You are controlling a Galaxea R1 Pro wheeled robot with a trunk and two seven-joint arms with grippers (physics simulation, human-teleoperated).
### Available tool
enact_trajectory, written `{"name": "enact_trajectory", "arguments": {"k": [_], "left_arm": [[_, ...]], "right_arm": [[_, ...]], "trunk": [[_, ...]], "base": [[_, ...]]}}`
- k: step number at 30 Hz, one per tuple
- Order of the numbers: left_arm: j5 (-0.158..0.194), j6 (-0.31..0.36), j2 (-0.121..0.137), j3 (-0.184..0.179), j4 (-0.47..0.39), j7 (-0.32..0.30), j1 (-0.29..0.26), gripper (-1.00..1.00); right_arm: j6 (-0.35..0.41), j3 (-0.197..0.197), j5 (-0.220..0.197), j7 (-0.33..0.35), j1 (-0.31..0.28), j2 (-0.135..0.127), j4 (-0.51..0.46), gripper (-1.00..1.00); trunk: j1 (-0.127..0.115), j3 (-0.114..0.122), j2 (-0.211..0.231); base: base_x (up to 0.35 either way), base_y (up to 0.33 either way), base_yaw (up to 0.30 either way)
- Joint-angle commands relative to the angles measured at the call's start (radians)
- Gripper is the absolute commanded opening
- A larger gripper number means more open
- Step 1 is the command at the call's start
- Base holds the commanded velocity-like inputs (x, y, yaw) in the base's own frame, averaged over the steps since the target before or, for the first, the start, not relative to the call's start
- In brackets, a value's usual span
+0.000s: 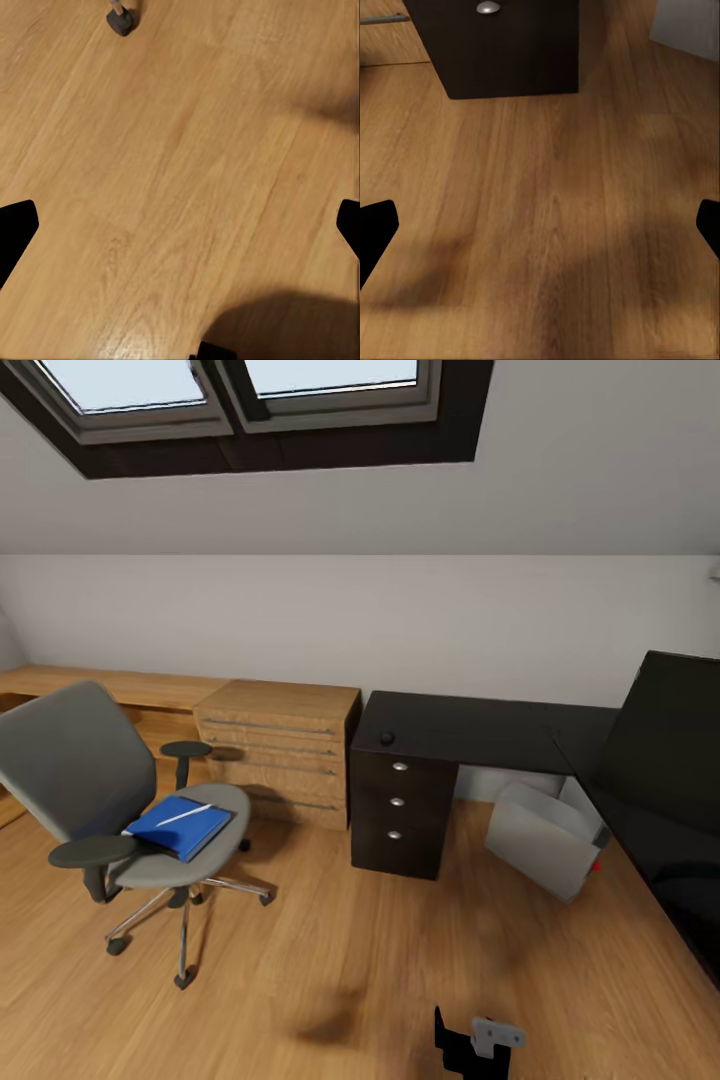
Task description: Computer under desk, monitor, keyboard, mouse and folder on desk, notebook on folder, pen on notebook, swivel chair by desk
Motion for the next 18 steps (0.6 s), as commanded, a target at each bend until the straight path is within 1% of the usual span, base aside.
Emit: {"name": "enact_trajectory", "arguments": {"k": [1,5,9,14,18], "left_arm": [[0.007,-0.003,0.0,-0.009,0.0,0.005,0.0,1.0],[0.007,-0.003,0.0,-0.009,0.001,0.005,0.0,1.0],[0.007,-0.001,0.0,-0.009,0.001,0.005,0.0,1.0],[0.007,-0.001,0.0,-0.009,0.001,0.005,0.0,1.0],[0.007,-0.002,0.001,-0.01,-0.008,0.005,0.0,1.0]], "right_arm": [[-0.003,-0.006,0.01,-0.006,-0.001,0.0,0.002,1.0],[-0.003,-0.006,0.011,-0.006,-0.001,0.003,0.002,1.0],[-0.002,-0.006,0.011,-0.008,-0.001,0.01,0.002,1.0],[-0.002,-0.006,0.012,-0.007,-0.001,0.014,0.002,1.0],[-0.002,-0.006,0.013,-0.007,-0.001,0.017,0.0,1.0]], "trunk": [[0.0,-0.001,-0.001],[0.0,-0.004,-0.001],[0.0,-0.008,-0.001],[0.0,-0.009,-0.001],[0.0,-0.009,-0.001]], "base": [[0.0,0.005,-0.267],[0.046,0.085,-0.263],[0.243,0.148,-0.208],[0.061,0.023,-0.043],[0.273,0.001,-0.001]]}}
